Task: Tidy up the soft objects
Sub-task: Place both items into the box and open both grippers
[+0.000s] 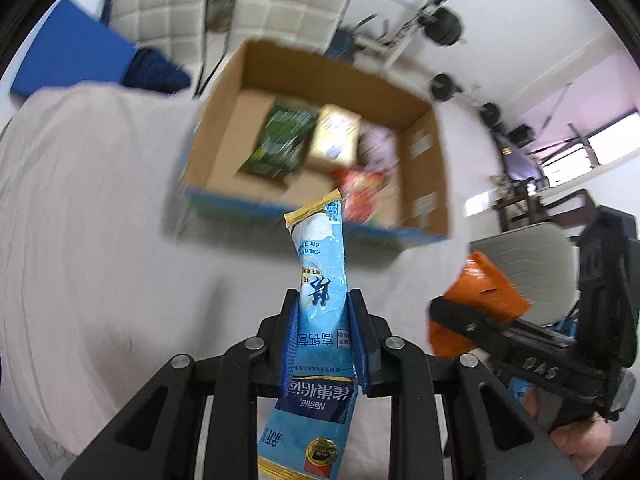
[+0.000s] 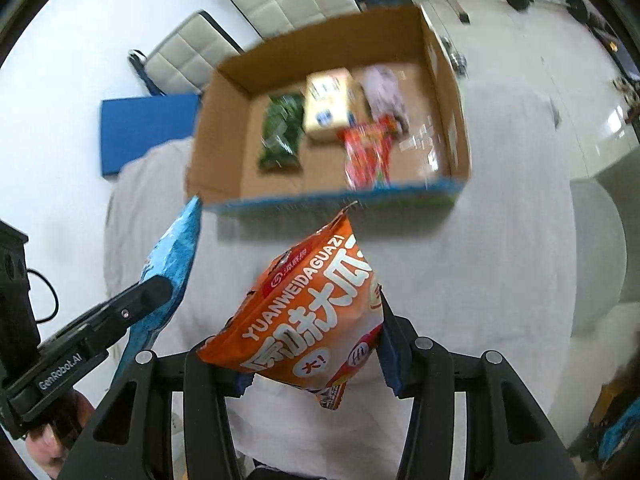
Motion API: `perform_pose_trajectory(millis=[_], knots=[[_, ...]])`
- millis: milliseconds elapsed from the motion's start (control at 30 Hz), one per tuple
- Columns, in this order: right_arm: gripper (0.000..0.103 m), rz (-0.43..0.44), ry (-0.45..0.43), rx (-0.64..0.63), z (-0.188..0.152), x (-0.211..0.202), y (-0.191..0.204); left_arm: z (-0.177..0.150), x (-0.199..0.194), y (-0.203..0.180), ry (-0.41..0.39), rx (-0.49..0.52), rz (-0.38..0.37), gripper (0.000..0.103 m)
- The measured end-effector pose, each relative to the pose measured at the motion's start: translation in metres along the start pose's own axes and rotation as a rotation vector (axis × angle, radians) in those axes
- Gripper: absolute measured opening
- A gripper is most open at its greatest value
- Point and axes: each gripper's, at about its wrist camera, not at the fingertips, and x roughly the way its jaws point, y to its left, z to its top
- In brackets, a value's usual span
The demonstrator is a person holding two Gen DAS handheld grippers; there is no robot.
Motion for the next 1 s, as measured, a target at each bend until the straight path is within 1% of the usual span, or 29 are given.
perform_pose_trajectory(millis=[33,133,267,367,467,600,733,867,933,1000], knots=[[0.051,-0.003,-0.010,-0.007,0.014,-0.001,0.007,0.010,-0.007,-0.008,-0.020,0.018,-0.010,0.021],[0.052,-0.027,-0.050,-0.016,0.037,-0.018,0.010,0.035,-0.018,-0.023,-0.064,0.051,-0.008,0.021],[0.052,-0.089,-0.080,-0.016,0.079,-0.017,0.006,0.078,-0.016,-0.031,-0.099,0.099,0.046,0.021],[0.052,-0.138,-0.078,-0.003,0.106,-0.007,-0.003,0.110,-0.005,-0.027,-0.102,0.109,0.088,0.021],[0.052,-0.193,-0.052,0.014,0.131,0.011,-0.014,0.138,0.012,-0.019,-0.100,0.110,0.135,0.021],[0.052,-0.251,0.006,0.016,0.152,0.047,-0.025,0.168,0.042,-0.005,-0.063,0.112,0.189,0.021],[0.052,-0.299,0.042,0.013,0.157,0.079,-0.031,0.189,0.076,0.006,-0.012,0.125,0.239,0.021],[0.052,-0.331,0.062,0.012,0.161,0.101,-0.035,0.204,0.105,0.019,0.044,0.119,0.274,0.021],[0.054,-0.342,0.087,0.014,0.162,0.112,-0.036,0.207,0.117,0.023,0.071,0.126,0.292,0.022],[0.056,-0.350,0.114,0.026,0.161,0.121,-0.039,0.211,0.125,0.026,0.080,0.131,0.333,0.024]])
